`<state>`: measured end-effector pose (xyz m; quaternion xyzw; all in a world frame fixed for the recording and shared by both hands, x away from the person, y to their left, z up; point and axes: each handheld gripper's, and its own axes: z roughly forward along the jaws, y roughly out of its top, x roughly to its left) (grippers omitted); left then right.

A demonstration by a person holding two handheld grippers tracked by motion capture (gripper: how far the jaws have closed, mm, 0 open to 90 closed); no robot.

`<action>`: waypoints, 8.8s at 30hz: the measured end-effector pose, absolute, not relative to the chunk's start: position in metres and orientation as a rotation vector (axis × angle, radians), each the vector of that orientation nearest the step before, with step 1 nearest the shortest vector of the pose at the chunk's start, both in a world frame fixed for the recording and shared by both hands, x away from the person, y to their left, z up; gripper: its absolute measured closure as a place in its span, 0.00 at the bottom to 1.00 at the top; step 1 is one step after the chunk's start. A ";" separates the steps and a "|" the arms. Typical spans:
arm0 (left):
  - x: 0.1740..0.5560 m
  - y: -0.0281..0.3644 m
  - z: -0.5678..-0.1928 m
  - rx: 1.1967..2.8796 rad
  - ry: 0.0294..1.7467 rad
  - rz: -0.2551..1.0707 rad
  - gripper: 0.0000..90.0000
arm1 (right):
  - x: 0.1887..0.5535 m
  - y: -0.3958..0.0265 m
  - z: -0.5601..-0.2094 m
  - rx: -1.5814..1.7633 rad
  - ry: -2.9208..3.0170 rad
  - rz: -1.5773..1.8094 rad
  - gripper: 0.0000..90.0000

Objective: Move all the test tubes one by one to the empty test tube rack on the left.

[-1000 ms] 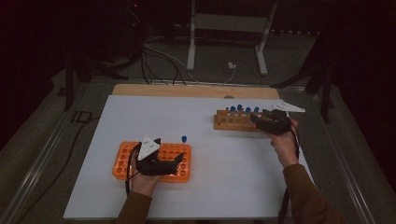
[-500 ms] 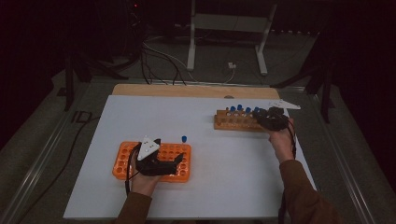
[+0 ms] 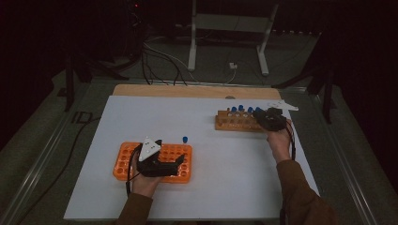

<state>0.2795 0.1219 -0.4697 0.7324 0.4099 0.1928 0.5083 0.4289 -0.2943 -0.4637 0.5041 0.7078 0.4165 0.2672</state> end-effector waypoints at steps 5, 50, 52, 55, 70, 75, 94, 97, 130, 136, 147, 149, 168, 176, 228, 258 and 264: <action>0.279 0.122 -0.470 1.765 0.988 0.463 0.00 | 0.428 -0.291 -0.464 1.350 1.918 1.128 0.85; 0.280 0.118 -0.472 1.794 0.985 0.443 0.00 | 0.407 -0.302 -0.409 1.275 1.819 1.274 0.86; 0.280 0.118 -0.472 1.793 0.985 0.443 0.00 | 0.405 -0.302 -0.409 1.280 1.818 1.292 0.86; 0.279 0.118 -0.472 1.793 0.985 0.444 0.00 | 0.402 -0.302 -0.408 1.272 1.828 1.305 0.86; 0.279 0.117 -0.472 1.795 0.984 0.443 0.00 | 0.377 -0.285 -0.411 1.209 1.941 1.370 0.86; 0.279 0.117 -0.472 1.790 0.984 0.443 0.00 | 0.370 -0.275 -0.413 1.177 1.983 1.376 0.86; 0.271 0.096 -0.463 1.807 0.922 0.517 0.00 | 0.348 -0.247 -0.427 1.123 2.093 1.418 0.86; 0.269 0.088 -0.460 1.818 0.895 0.542 0.00 | 0.344 -0.244 -0.428 1.115 2.108 1.428 0.86; 0.282 0.007 -0.456 1.862 0.819 0.519 0.28 | 0.313 -0.204 -0.426 0.996 2.252 1.534 0.86; 0.284 0.001 -0.456 1.870 0.805 0.505 0.57 | 0.309 -0.197 -0.425 0.967 2.276 1.542 0.85; 0.284 0.000 -0.455 1.881 0.772 0.484 0.84 | 0.307 -0.193 -0.426 0.951 2.290 1.539 0.86; 0.284 0.000 -0.456 1.886 0.766 0.483 0.85 | 0.308 -0.194 -0.426 0.952 2.292 1.539 0.86; 0.287 0.021 -0.453 1.866 0.820 0.474 0.86 | 0.312 -0.208 -0.423 0.963 2.202 1.571 0.16; 0.283 0.039 -0.450 1.851 0.816 0.468 0.86 | 0.317 -0.217 -0.427 1.019 2.168 1.495 0.01; 0.295 0.079 -0.482 2.035 1.006 0.488 0.87 | 0.314 -0.217 -0.428 0.958 2.201 1.470 0.03; 0.286 0.089 -0.473 1.933 0.970 0.459 0.48 | 0.319 -0.222 -0.431 0.995 2.190 1.462 0.03; 0.281 0.094 -0.468 1.864 0.960 0.473 0.27 | 0.319 -0.223 -0.431 1.006 2.182 1.454 0.03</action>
